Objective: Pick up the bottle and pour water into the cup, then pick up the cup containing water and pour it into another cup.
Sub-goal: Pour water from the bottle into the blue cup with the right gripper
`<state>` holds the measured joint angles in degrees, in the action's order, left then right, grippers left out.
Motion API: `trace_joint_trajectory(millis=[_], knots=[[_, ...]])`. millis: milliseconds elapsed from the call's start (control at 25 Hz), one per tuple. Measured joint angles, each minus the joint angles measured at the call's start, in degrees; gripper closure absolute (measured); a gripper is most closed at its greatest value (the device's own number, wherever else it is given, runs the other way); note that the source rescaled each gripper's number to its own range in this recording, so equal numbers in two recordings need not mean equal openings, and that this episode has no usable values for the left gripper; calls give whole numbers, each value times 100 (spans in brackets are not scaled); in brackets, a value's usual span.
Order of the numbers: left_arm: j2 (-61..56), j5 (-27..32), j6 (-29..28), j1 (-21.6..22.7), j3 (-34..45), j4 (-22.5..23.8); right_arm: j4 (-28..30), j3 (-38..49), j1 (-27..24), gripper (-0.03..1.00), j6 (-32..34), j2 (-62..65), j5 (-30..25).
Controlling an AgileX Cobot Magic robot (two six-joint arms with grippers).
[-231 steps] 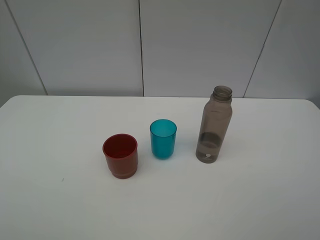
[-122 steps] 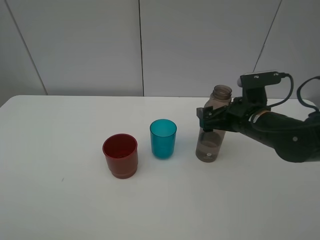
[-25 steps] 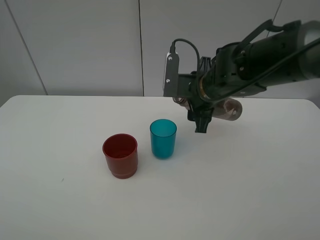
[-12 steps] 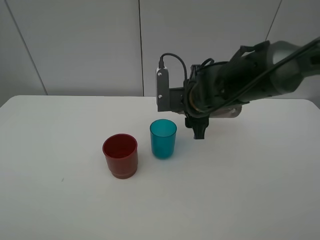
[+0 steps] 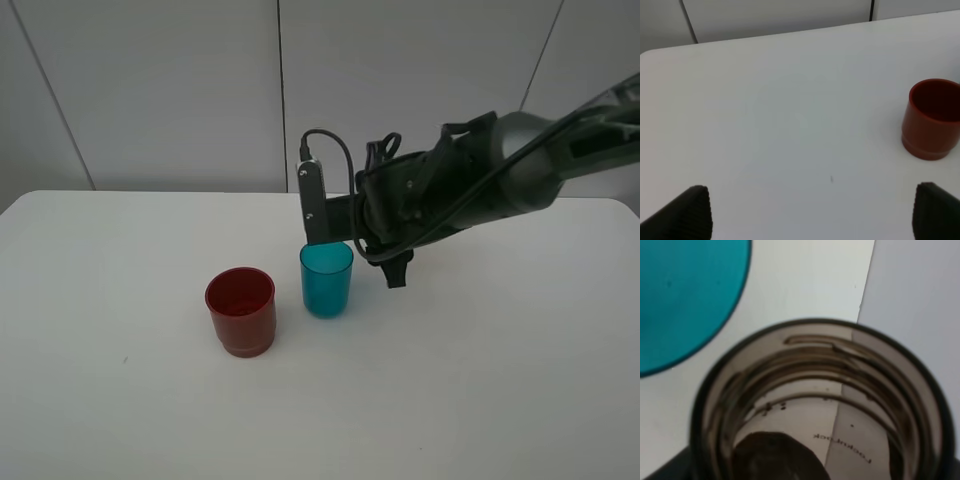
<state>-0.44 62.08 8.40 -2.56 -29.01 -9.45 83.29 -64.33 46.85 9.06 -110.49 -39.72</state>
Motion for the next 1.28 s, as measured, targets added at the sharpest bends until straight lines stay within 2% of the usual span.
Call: trace_joint_trajectory(millis=[240, 1280], knots=[[0, 0, 0, 0, 0, 0, 252, -4, 55, 96, 0, -131, -309], [0, 0, 0, 0, 0, 0, 1033, -6, 205, 96, 0, -158, -870]])
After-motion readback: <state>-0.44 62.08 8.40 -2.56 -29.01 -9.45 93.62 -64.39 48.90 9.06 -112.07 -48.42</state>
